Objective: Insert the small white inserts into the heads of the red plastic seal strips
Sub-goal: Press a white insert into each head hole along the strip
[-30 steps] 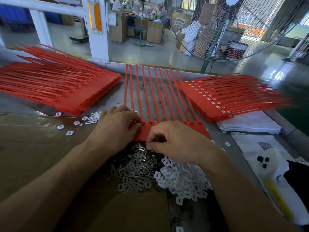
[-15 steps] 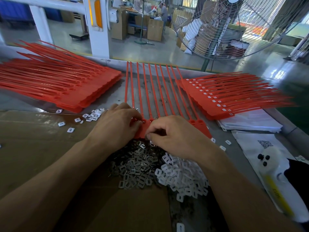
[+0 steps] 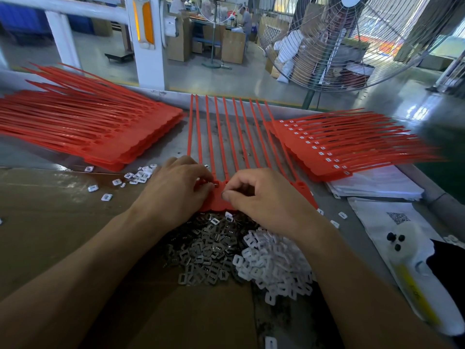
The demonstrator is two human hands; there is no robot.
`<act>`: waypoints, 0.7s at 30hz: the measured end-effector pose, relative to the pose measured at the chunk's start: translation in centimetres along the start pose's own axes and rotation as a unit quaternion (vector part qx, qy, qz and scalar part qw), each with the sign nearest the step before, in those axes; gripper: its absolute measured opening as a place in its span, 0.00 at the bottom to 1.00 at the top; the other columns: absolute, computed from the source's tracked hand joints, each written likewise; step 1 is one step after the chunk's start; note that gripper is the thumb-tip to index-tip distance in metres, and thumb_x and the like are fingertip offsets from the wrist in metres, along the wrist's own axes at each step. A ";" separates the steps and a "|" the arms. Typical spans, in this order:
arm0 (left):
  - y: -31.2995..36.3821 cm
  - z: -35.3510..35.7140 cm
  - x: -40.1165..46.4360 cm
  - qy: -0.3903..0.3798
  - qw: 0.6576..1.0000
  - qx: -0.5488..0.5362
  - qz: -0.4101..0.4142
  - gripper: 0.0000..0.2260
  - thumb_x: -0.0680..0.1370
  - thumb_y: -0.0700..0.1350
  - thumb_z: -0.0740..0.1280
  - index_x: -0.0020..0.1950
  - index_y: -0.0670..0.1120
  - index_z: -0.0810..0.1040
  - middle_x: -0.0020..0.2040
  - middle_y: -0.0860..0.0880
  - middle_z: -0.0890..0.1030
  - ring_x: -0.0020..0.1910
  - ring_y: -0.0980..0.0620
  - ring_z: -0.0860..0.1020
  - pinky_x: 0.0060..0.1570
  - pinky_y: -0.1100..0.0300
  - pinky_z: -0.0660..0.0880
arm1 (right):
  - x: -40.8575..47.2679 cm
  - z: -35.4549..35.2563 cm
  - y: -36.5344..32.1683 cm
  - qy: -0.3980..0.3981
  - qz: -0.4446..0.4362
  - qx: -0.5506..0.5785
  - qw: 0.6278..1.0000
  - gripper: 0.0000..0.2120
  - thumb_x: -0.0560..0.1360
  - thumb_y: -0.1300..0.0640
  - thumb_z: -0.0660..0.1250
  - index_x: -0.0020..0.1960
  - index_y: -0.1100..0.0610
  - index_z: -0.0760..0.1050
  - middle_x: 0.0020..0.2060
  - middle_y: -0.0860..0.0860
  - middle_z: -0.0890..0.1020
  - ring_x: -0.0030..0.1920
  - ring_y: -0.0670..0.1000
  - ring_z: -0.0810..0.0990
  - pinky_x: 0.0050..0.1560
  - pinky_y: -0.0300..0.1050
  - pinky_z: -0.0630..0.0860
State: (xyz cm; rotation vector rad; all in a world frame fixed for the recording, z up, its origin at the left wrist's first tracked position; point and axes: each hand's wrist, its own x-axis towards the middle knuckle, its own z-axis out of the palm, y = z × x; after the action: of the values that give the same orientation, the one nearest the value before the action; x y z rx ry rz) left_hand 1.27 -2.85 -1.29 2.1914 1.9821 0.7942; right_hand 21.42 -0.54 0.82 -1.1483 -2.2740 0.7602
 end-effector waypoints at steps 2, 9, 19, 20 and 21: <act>0.0 0.0 0.0 0.013 1.000 -0.009 -0.002 0.09 0.79 0.54 0.67 0.57 0.57 0.83 0.56 0.54 0.78 0.60 0.49 0.74 0.63 0.45 0.70 | 0.0 -0.1 0.0 0.017 0.010 0.011 1.000 0.04 0.78 0.52 0.73 0.44 0.48 0.83 0.35 0.40 0.83 0.35 0.38 0.80 0.38 0.30 0.73; 0.3 -0.1 0.1 0.077 0.996 -0.049 0.022 0.05 0.77 0.48 0.71 0.51 0.53 0.86 0.50 0.53 0.81 0.54 0.50 0.78 0.58 0.46 0.74 | -0.2 -0.6 0.0 0.000 0.034 0.044 0.998 0.04 0.75 0.51 0.77 0.43 0.48 0.83 0.34 0.42 0.84 0.34 0.38 0.79 0.36 0.30 0.72; 1.2 -0.2 -0.3 0.108 0.984 -0.125 0.068 0.05 0.76 0.45 0.74 0.50 0.51 0.84 0.44 0.57 0.80 0.45 0.59 0.76 0.47 0.71 0.69 | 0.2 -0.5 0.5 0.060 0.095 0.112 0.987 0.06 0.81 0.52 0.70 0.46 0.44 0.84 0.39 0.40 0.85 0.36 0.37 0.80 0.43 0.38 0.75; 1.4 -0.3 -0.4 0.106 0.983 -0.129 0.081 0.05 0.76 0.44 0.74 0.50 0.51 0.84 0.44 0.56 0.80 0.45 0.58 0.77 0.48 0.67 0.71 | 0.3 -0.5 0.5 0.059 0.100 0.118 0.986 0.07 0.81 0.52 0.69 0.47 0.44 0.84 0.39 0.41 0.85 0.35 0.37 0.79 0.43 0.39 0.76; 1.5 -0.4 -0.4 0.100 0.982 -0.131 0.096 0.05 0.76 0.43 0.74 0.51 0.50 0.83 0.45 0.56 0.81 0.45 0.58 0.77 0.48 0.63 0.73 | 0.3 -0.5 0.4 0.054 0.105 0.127 0.985 0.07 0.81 0.53 0.69 0.47 0.44 0.84 0.39 0.42 0.86 0.35 0.38 0.79 0.43 0.40 0.77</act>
State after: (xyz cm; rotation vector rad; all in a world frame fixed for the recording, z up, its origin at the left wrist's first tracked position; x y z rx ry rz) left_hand 2.50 -3.57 -0.49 2.2424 1.6403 1.2673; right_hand 21.85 0.08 0.99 -1.2842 -1.9221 1.0089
